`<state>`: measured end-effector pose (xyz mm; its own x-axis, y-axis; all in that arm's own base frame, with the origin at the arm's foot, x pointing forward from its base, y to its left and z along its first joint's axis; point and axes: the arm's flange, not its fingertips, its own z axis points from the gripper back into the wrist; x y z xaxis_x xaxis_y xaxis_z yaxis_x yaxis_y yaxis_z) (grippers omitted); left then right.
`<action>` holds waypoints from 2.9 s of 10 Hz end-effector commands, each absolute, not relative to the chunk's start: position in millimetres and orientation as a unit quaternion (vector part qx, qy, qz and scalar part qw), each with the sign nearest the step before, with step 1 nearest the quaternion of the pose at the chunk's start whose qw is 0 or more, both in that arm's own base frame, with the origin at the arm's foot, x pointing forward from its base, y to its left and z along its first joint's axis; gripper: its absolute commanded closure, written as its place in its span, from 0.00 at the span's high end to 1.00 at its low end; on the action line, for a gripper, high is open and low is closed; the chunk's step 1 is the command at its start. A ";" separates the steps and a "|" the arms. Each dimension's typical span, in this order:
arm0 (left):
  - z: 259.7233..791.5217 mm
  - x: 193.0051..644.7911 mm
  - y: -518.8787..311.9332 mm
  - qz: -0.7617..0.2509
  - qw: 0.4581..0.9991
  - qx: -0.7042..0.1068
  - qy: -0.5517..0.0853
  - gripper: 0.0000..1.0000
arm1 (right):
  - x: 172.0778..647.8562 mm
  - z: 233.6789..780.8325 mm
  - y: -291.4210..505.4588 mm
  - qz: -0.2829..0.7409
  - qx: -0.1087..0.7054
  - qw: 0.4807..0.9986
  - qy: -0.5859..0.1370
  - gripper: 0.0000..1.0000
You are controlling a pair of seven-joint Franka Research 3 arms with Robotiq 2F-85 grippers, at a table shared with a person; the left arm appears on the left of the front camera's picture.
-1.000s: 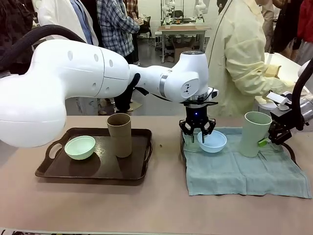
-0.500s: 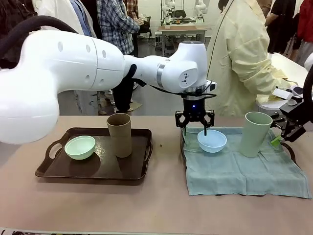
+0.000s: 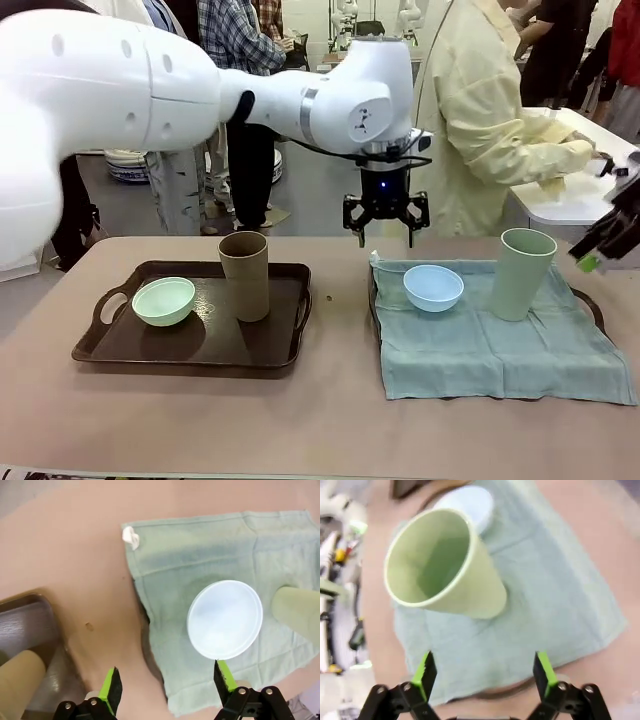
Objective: Set up a tray with a mat and arrange the tableware.
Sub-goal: Place the Picnic Bowl and Reusable plastic cup back onto the Handle tray in front of the human's position, then pick up the Picnic Bowl and Reusable plastic cup from the Handle tray in front of the human's position and hold them in the air.
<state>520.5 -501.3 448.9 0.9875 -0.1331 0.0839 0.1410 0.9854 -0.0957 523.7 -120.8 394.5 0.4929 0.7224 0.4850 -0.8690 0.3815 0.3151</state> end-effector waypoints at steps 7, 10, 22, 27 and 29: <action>556.3 475.2 -416.0 -0.071 0.993 0.046 -0.081 0.97 | 495.2 537.9 -20.7 0.227 0.021 0.973 0.044 1.00; 609.8 465.3 -387.7 -0.026 0.993 0.064 -0.096 0.97 | 472.6 599.9 21.1 0.196 -0.041 0.980 0.007 1.00; 621.6 466.8 -383.2 -0.032 0.994 0.053 -0.095 0.97 | 473.8 592.0 14.6 0.203 -0.022 0.979 0.005 1.00; 615.0 455.0 -372.5 -0.048 0.996 0.017 -0.076 0.97 | 474.5 593.1 15.4 0.198 -0.020 0.980 0.011 1.00; 611.6 434.7 -319.0 -0.049 0.996 -0.042 -0.068 0.97 | 467.9 591.9 11.4 0.217 0.004 0.976 -0.014 1.00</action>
